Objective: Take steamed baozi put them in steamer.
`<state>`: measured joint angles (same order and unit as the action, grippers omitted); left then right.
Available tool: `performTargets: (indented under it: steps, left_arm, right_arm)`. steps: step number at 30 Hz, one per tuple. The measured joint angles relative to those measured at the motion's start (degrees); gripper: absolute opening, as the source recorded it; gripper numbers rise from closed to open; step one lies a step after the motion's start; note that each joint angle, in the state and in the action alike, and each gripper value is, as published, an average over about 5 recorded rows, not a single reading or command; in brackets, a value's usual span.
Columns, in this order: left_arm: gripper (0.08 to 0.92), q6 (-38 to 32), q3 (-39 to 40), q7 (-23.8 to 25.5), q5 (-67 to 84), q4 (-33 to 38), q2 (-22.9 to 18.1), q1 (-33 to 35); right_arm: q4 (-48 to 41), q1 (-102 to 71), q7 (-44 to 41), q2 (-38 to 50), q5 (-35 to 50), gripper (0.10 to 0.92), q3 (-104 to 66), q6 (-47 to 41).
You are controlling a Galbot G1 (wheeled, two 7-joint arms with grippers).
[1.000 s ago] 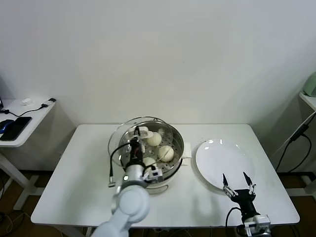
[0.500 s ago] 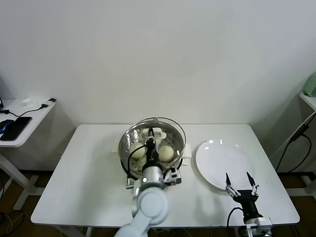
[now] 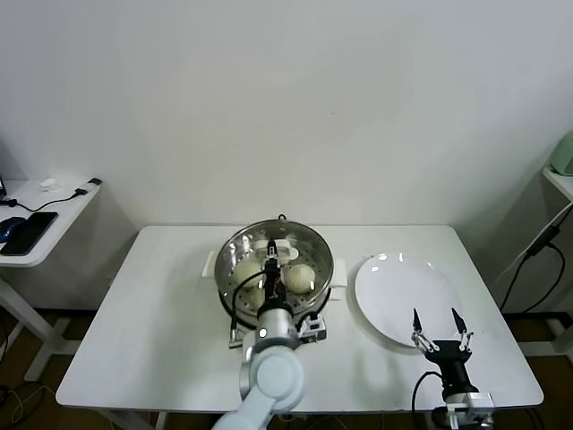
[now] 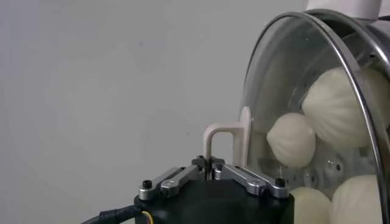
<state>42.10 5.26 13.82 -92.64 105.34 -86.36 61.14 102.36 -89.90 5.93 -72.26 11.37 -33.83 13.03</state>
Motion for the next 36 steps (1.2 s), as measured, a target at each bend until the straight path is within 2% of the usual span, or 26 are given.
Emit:
performTargets:
  steps: [13, 25, 36]
  left_arm:
    - [0.148, 0.01, -0.4, -1.89, -0.24, -2.21, -0.84, -0.16]
    - [0.472, 0.11, -0.29, -2.41, -0.24, -2.25, -0.48, 0.15]
    - [0.782, 0.07, 0.56, -3.08, 3.9, 3.12, 1.58, 2.3]
  right_arm:
    - [-0.24, -0.06, 0.06, -1.07, -1.18, 0.823, -0.02, 1.24]
    - [-0.3, -0.13, -0.11, -1.14, -1.75, 0.823, -0.08, 1.77]
    - [-0.13, -0.01, -0.24, -0.98, -1.56, 0.823, 0.62, 1.04]
